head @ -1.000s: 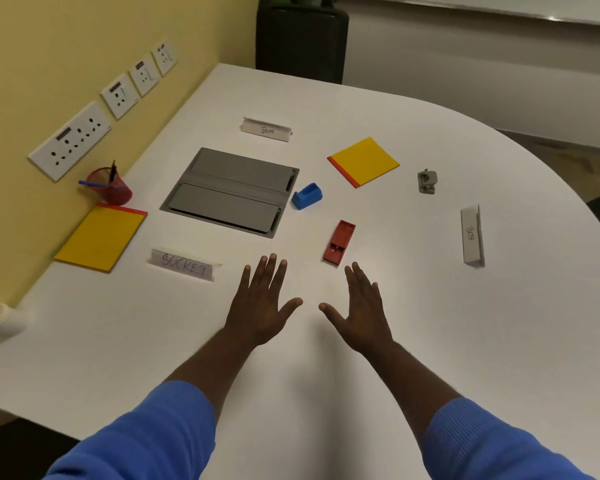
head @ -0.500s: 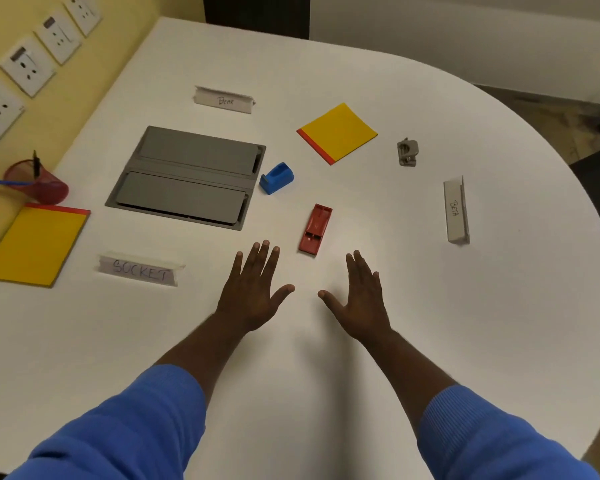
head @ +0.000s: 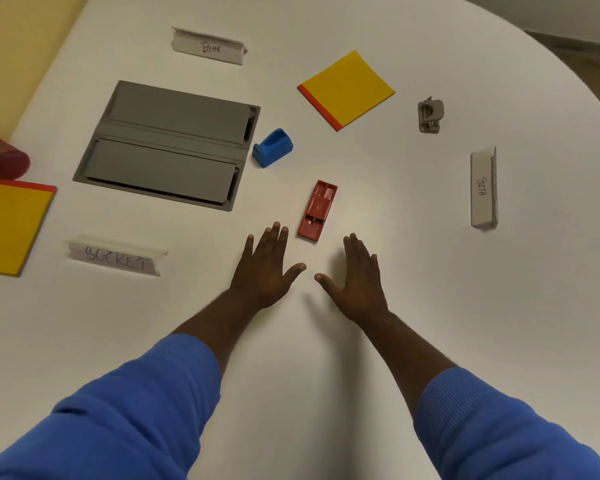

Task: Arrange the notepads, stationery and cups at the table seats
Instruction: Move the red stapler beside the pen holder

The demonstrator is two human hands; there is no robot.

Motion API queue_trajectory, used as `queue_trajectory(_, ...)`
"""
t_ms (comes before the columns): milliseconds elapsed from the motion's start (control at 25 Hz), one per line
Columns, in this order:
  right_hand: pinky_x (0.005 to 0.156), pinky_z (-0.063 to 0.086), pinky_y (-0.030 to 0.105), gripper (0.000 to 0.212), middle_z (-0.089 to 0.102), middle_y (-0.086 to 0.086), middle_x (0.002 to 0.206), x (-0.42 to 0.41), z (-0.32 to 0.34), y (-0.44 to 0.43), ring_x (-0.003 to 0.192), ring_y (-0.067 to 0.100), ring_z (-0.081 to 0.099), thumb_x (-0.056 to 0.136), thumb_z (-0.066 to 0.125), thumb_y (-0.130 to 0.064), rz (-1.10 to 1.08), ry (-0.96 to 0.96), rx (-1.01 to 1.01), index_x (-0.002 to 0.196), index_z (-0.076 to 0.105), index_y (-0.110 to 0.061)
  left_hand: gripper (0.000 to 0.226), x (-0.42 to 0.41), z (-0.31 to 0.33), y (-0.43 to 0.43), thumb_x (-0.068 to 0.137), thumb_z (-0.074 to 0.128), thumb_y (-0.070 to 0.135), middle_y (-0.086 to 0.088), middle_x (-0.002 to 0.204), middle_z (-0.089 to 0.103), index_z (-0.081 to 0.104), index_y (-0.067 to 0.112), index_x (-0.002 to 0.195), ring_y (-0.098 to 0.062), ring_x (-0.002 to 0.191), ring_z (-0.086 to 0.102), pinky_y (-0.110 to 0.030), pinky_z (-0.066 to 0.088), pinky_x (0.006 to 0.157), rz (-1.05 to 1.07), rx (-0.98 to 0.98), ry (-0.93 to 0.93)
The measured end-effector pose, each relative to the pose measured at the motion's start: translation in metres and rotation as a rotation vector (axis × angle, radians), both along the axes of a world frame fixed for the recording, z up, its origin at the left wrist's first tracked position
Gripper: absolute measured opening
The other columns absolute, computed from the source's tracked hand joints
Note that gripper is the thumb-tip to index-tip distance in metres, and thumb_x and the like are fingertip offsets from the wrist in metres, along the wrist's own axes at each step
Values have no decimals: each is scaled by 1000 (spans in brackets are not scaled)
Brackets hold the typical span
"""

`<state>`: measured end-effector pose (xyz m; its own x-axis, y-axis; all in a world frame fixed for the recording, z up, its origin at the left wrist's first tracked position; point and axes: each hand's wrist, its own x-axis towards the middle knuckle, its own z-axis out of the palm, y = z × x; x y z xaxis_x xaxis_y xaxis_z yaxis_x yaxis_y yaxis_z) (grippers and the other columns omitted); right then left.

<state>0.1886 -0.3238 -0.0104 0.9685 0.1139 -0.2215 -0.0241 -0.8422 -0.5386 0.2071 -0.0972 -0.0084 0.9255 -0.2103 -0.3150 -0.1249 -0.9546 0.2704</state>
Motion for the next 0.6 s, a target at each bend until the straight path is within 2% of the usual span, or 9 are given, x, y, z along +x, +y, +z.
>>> queue_trajectory(120, 128, 0, 42, 97, 12, 1, 170, 21, -10, 8, 158, 18, 4, 93, 52, -68, 19, -9, 7, 163, 11, -16, 86, 24, -13, -13, 100, 21, 68, -2, 171, -4, -5, 16, 162, -17, 158, 0, -41, 0, 128, 75, -131, 98)
queue_trajectory(240, 126, -3, 39, 93, 15, 4, 169, 43, -17, 14, 157, 21, 7, 94, 56, -59, 29, 2, 33, 162, 12, -14, 78, 46, -18, -27, 103, 39, 55, -1, 171, 10, 4, 19, 163, -18, 156, 16, -36, 15, 124, 210, -387, 161)
queue_trajectory(400, 124, -2, 36, 86, 19, 6, 169, 64, -21, 23, 156, 22, 14, 98, 58, -46, -10, 34, 113, 162, 12, -12, 66, 64, -19, -42, 107, 43, 42, -2, 167, 25, 15, 21, 163, -21, 153, 27, -38, 26, 121, 410, -587, 219)
queue_trajectory(480, 123, 12, 35, 77, 32, 0, 164, 72, -18, 29, 151, 19, 29, 98, 60, -41, -18, 8, 193, 160, 21, -18, 58, 69, -15, -47, 108, 42, 33, -4, 164, 34, 22, 19, 161, -22, 150, 34, -35, 30, 119, 488, -663, 229)
queue_trajectory(520, 119, 26, 31, 69, 44, -7, 155, 75, -18, 32, 142, 16, 42, 97, 63, -39, -35, -9, 247, 156, 29, -24, 53, 70, -13, -49, 109, 41, 28, -4, 160, 40, 29, 18, 159, -22, 146, 39, -31, 34, 115, 519, -708, 229)
queue_trajectory(560, 107, 39, 23, 62, 55, -14, 141, 78, -17, 35, 129, 13, 54, 94, 66, -39, -72, -19, 296, 148, 37, -29, 48, 68, -12, -50, 108, 41, 22, -3, 153, 49, 36, 16, 156, -20, 140, 47, -24, 38, 109, 543, -747, 220)
queue_trajectory(600, 95, 44, 17, 59, 59, -18, 131, 79, -17, 37, 120, 10, 60, 91, 69, -39, -123, -8, 330, 143, 41, -31, 44, 65, -10, -51, 108, 41, 17, 0, 144, 56, 43, 15, 152, -18, 131, 53, -17, 40, 100, 560, -772, 210)
